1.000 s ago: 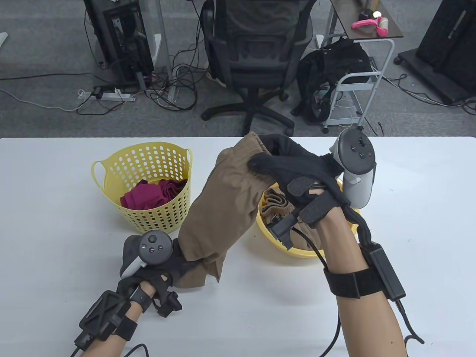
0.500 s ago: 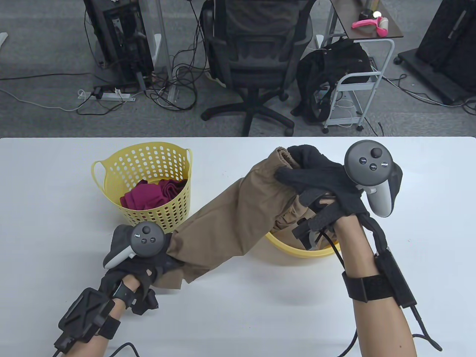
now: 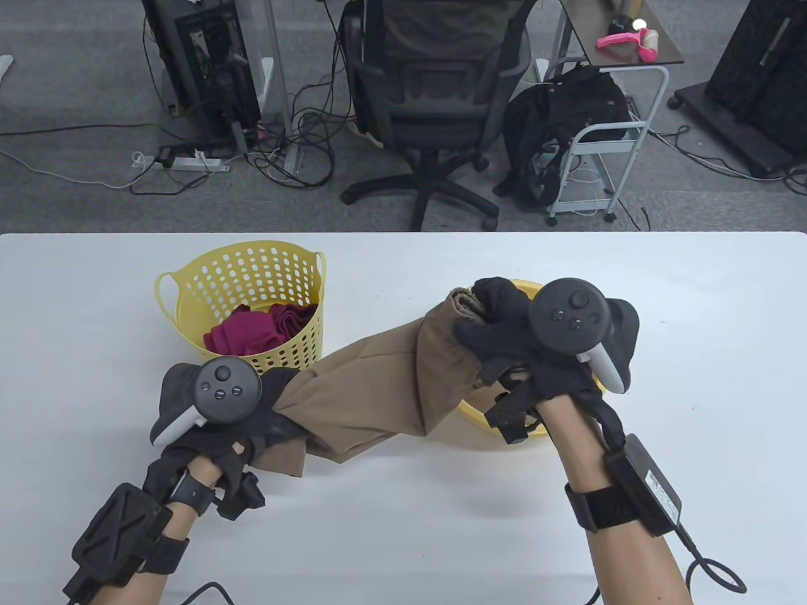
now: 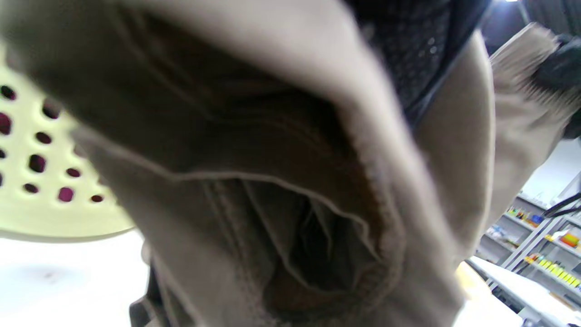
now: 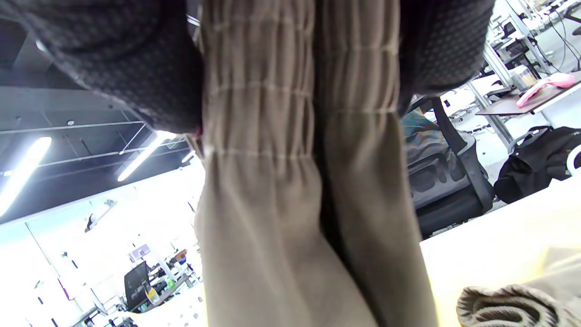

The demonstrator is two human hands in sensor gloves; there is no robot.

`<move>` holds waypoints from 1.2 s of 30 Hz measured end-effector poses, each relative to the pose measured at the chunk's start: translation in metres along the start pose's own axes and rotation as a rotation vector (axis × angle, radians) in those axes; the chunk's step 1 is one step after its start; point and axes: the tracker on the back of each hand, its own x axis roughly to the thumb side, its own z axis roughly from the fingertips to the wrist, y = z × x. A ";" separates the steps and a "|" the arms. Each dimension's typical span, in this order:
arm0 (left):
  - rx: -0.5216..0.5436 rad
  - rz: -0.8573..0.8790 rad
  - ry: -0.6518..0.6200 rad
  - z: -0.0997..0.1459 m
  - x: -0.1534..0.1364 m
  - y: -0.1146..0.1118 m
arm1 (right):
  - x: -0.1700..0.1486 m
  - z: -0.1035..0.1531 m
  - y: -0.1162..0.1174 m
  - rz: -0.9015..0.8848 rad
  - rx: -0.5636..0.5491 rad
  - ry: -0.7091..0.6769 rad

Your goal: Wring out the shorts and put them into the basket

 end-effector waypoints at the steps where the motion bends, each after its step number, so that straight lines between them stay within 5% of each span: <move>1: 0.018 0.005 -0.013 0.001 0.004 0.003 | 0.001 0.001 0.003 0.010 0.002 -0.005; 15: 0.150 0.188 -0.061 -0.003 0.036 0.003 | 0.032 0.005 0.055 0.059 0.060 -0.053; 29: 0.202 0.236 -0.085 -0.007 0.048 -0.011 | 0.042 0.005 0.071 -0.048 0.082 -0.041; 36: 0.154 0.326 -0.199 -0.010 0.052 -0.017 | 0.043 0.006 0.074 -0.094 0.083 -0.036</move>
